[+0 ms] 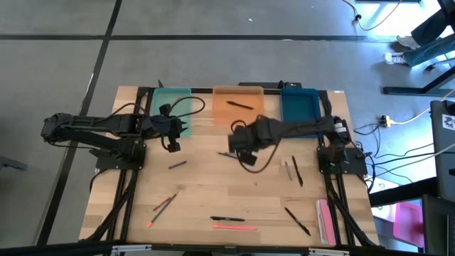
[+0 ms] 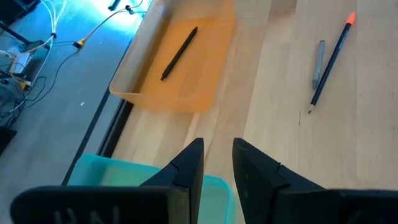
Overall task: Sort crayons/erasers/pens/pencils in bins
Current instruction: Put the gray crayon into the blue bin
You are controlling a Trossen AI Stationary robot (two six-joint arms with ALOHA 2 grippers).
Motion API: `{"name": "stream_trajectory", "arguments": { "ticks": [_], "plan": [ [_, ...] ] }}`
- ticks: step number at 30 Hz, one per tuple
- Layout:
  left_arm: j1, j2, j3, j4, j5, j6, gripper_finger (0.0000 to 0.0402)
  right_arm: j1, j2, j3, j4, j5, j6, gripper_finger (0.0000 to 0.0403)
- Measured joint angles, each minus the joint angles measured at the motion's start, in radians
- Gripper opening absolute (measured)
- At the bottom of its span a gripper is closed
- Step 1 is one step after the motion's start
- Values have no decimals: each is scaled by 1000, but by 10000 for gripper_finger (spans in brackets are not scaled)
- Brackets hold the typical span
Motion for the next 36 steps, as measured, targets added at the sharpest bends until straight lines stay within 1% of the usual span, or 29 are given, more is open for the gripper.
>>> {"name": "stream_trajectory", "arguments": {
  "ticks": [4, 9, 15, 19, 21, 23, 28, 30, 32, 33, 36],
  "plan": [
    [0, 0, 0, -2, 0, 0, 78, 67, 0, 0, -45, 12, 148, 86],
    [0, 0, 0, -2, 0, 1, 78, 134, 0, 0, -61, 39, 272, 86],
    [0, 0, 0, -2, 42, 9, 78, 186, -6, -1, -61, 54, 276, 86],
    [0, 0, 0, -2, 78, 9, 78, 197, -56, -12, -58, 61, 299, 86],
    [-1, 0, 0, -2, 78, 9, 78, 205, -101, -51, -59, 75, 327, 86],
    [0, 0, 0, -2, 78, 9, 78, 211, -166, -121, -58, 95, 391, 86],
    [0, 0, 0, -2, 78, 10, 78, 220, -302, -307, -52, 84, 634, 86],
    [0, 0, 0, 0, 78, 10, 78, 222, -335, -375, -28, 48, 760, 86],
    [0, 0, 0, 5, 78, 10, 78, 222, -358, -438, -2, -14, 871, 86],
    [0, 0, 0, 11, 78, 10, 78, 221, -362, -467, 16, -40, 900, 86],
    [0, 0, 0, 41, 79, 11, 78, 214, -357, -545, 54, -104, 907, 86]
  ]
}}
